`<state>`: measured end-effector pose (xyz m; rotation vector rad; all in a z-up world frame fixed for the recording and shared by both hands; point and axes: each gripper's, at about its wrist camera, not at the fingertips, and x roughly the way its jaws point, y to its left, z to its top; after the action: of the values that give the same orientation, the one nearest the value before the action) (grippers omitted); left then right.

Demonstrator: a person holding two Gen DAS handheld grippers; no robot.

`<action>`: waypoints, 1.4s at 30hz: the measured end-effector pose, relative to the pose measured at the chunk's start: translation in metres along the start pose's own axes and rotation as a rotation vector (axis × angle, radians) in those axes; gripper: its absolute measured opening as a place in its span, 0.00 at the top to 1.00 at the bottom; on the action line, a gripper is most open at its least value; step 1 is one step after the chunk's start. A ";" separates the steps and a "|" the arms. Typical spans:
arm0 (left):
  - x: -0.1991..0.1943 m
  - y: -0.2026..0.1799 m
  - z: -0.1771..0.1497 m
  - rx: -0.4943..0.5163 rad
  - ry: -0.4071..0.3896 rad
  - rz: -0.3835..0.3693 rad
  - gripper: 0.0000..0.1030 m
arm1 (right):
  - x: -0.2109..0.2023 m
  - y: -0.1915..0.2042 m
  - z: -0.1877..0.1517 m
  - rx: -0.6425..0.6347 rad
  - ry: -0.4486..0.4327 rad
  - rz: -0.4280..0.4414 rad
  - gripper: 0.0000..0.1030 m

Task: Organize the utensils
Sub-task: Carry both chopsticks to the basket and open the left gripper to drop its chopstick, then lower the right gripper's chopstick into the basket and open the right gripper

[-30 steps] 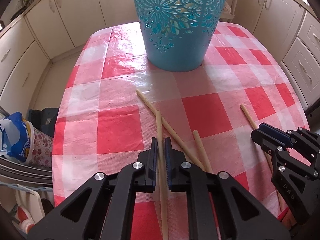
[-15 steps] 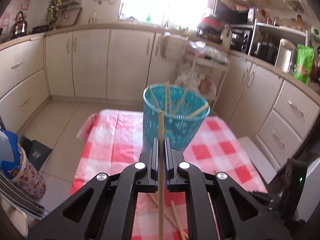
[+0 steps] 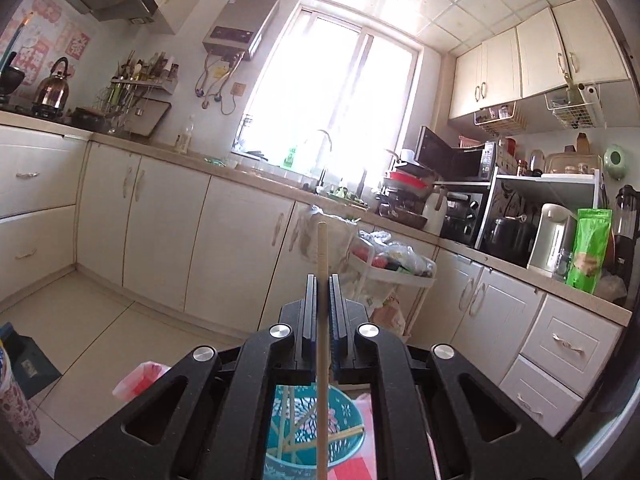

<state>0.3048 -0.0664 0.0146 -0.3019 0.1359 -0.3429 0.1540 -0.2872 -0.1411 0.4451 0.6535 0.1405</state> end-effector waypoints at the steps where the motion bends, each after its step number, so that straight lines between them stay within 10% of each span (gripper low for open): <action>1: 0.007 0.000 0.002 -0.008 -0.013 0.006 0.95 | 0.000 0.000 0.001 0.004 0.000 0.005 0.94; 11: 0.065 0.010 -0.002 -0.031 -0.061 0.071 0.95 | 0.001 -0.005 0.006 0.048 0.003 0.053 0.94; 33: 0.084 0.023 -0.089 0.125 0.244 0.160 0.94 | -0.004 -0.006 0.012 0.071 -0.033 0.053 0.94; 42: 0.022 0.036 -0.074 0.025 0.267 0.224 0.52 | -0.013 -0.004 0.013 0.066 -0.076 0.054 0.94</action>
<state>0.3235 -0.0617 -0.0681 -0.2125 0.4236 -0.1614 0.1514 -0.2989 -0.1265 0.5293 0.5730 0.1523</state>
